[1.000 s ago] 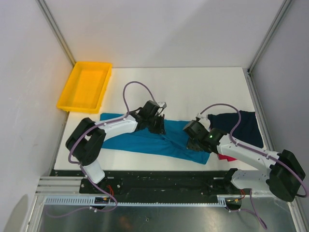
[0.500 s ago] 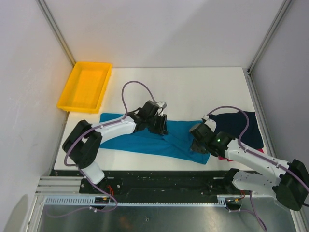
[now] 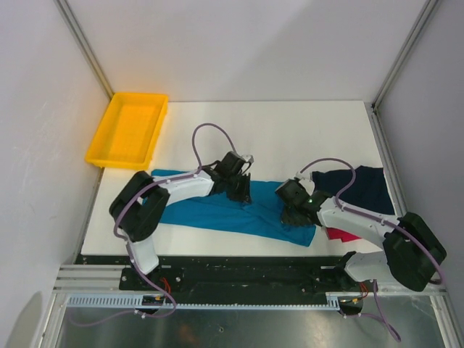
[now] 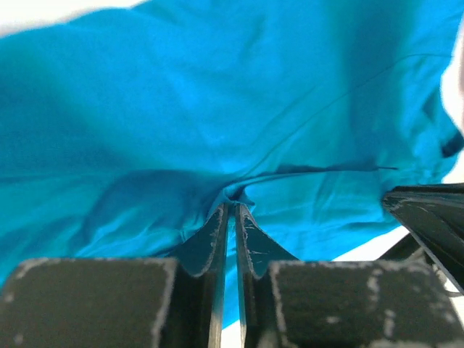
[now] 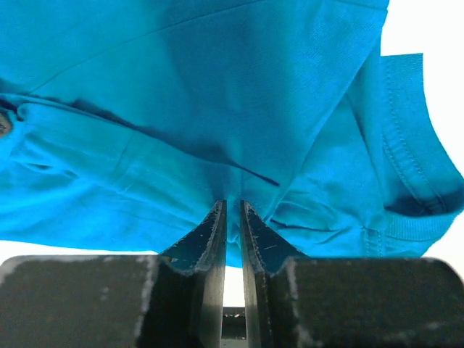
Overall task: Fold and stack the t-shirts
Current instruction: Fold the other side of the tshirt into a rectangle, then rotate the tshirt 90 degrees
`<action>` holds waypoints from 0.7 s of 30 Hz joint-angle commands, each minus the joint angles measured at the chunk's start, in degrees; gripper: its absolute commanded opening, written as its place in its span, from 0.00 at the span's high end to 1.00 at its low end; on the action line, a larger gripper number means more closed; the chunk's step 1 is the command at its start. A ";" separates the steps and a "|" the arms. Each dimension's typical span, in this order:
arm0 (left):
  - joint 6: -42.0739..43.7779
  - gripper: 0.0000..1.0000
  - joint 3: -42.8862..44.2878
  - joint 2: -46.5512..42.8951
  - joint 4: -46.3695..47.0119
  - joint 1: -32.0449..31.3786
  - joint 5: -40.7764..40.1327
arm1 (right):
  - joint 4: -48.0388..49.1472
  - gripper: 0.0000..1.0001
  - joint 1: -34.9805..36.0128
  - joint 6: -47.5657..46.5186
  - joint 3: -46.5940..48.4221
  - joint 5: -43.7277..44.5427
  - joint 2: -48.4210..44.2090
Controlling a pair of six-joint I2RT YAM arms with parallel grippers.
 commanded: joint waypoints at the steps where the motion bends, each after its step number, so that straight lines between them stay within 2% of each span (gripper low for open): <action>1: -2.15 0.89 -0.32 2.63 0.21 -0.34 -0.88 | 2.49 0.84 0.54 0.11 -0.13 0.20 1.52; 9: -2.53 0.88 -1.72 1.11 0.12 -0.36 -1.32 | -1.09 0.82 1.02 2.55 -2.98 0.70 -5.31; 16: -1.75 0.69 1.74 -5.22 -1.33 -0.22 -0.29 | -11.92 0.68 4.89 13.65 -7.28 1.71 -18.39; 21: -1.33 0.65 2.74 -9.27 -3.02 -0.21 -0.04 | -13.33 0.55 8.85 24.19 -12.72 1.02 -26.01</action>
